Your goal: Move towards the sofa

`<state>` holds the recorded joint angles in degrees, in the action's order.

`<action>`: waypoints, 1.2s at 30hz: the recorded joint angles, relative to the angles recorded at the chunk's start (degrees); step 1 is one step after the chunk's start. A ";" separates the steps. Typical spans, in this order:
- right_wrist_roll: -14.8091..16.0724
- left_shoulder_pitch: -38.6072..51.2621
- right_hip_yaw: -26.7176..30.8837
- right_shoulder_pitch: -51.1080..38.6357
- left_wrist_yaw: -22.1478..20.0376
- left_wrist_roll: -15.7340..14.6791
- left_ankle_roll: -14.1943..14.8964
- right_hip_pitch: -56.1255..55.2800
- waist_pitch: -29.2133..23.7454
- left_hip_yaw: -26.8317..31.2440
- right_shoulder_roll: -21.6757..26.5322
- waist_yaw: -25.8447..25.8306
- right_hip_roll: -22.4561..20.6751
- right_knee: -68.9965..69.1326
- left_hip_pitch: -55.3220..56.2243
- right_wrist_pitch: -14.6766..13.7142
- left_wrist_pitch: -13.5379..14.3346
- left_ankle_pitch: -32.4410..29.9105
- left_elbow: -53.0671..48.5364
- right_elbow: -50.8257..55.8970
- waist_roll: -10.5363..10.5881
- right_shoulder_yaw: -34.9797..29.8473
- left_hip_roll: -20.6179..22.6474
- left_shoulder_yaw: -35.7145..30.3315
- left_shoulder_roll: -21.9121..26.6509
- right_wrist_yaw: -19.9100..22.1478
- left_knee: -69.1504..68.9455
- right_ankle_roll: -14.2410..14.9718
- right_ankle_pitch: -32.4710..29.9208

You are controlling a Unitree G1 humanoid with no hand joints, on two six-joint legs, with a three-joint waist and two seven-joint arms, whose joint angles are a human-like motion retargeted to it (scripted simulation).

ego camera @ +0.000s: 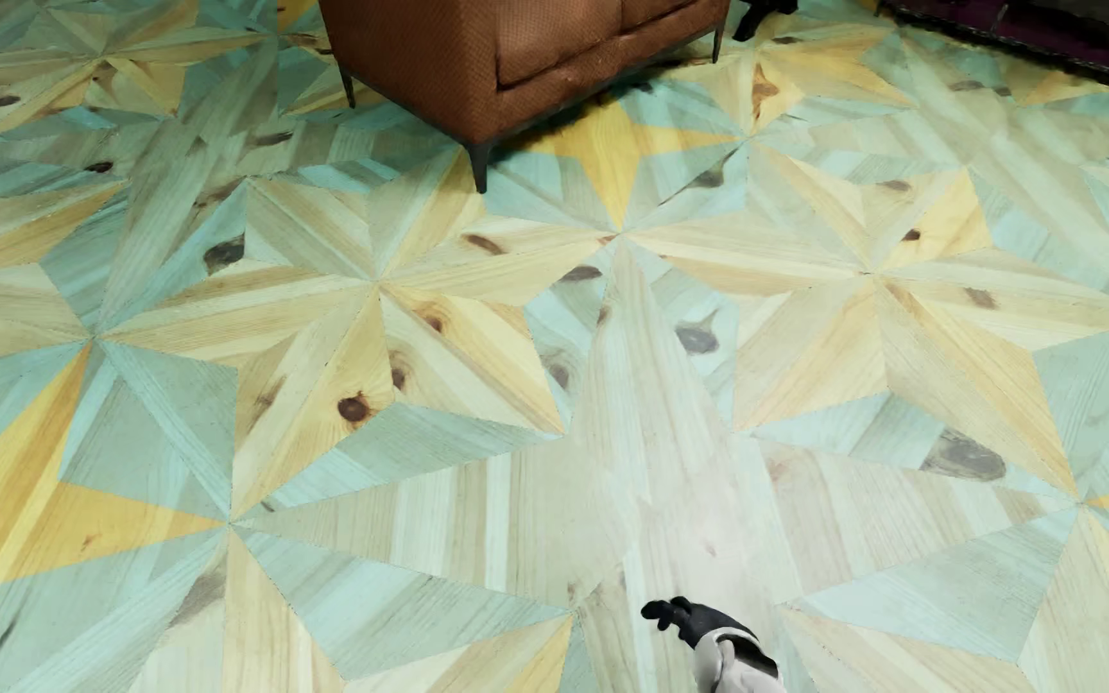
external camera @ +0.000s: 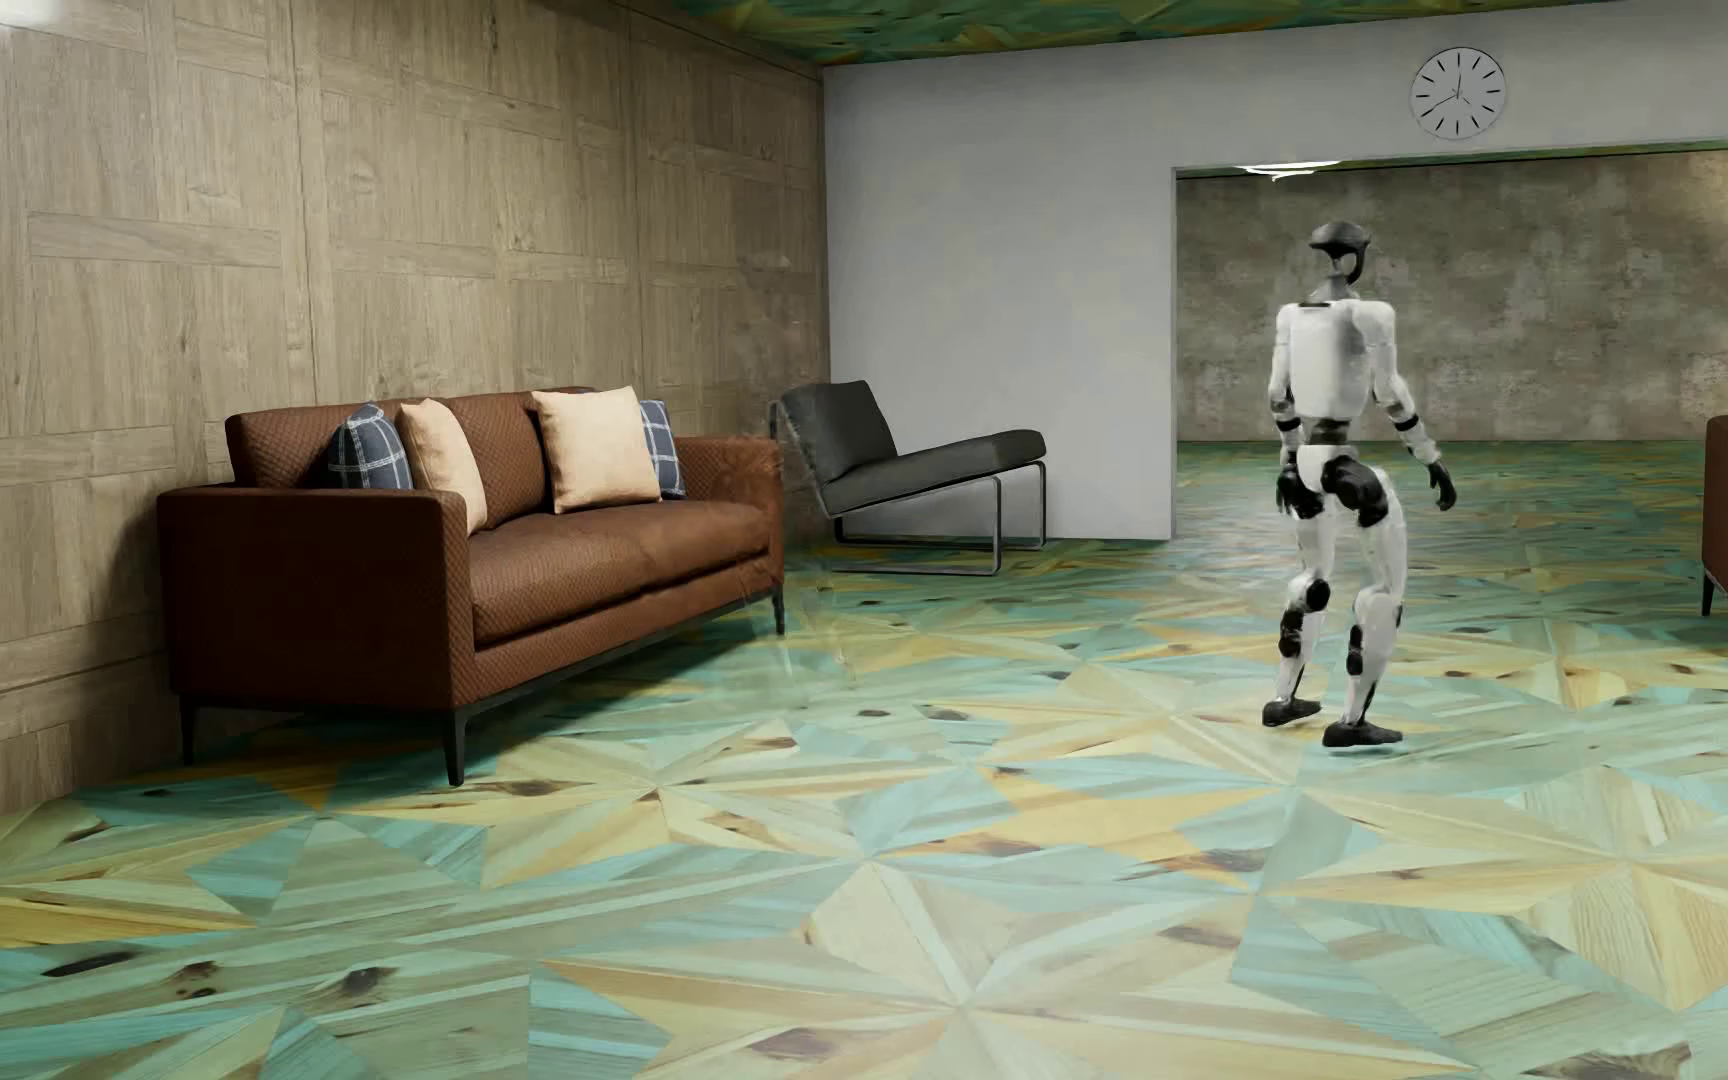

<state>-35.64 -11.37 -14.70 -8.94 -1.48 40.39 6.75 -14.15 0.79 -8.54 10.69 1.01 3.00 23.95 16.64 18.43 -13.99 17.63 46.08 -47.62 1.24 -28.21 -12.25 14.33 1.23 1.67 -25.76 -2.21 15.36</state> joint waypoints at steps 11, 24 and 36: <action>1.69 3.91 -1.50 10.25 -0.02 0.31 -1.08 1.89 0.61 0.53 -2.45 -0.52 3.22 -1.59 -2.00 2.41 2.43 -1.20 -3.04 -5.39 0.01 -2.69 3.56 -6.66 0.61 -2.56 3.54 1.68 -0.71; 2.42 1.97 17.49 2.80 -2.98 -3.04 7.45 -7.48 -0.91 34.36 3.62 -0.01 -0.05 3.47 5.27 3.13 1.40 5.91 -4.10 -5.40 0.75 -4.91 17.86 -4.91 0.48 -1.96 -22.94 10.09 -3.73; 4.63 0.59 -29.38 -2.58 1.34 -0.96 -10.08 -13.17 -3.04 -14.16 0.76 1.19 22.38 1.62 1.39 -1.97 -2.49 2.60 3.38 7.12 -5.66 -9.10 11.37 -12.25 4.37 3.40 -1.33 -0.14 -4.64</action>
<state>-31.01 -10.78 -44.07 -11.52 -0.14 39.43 -3.32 -27.32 -2.25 -22.70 11.45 2.21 25.39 25.57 18.03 16.46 -16.48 20.24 49.45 -40.50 -4.42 -37.31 -0.88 2.08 5.60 5.07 -27.08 -2.35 10.71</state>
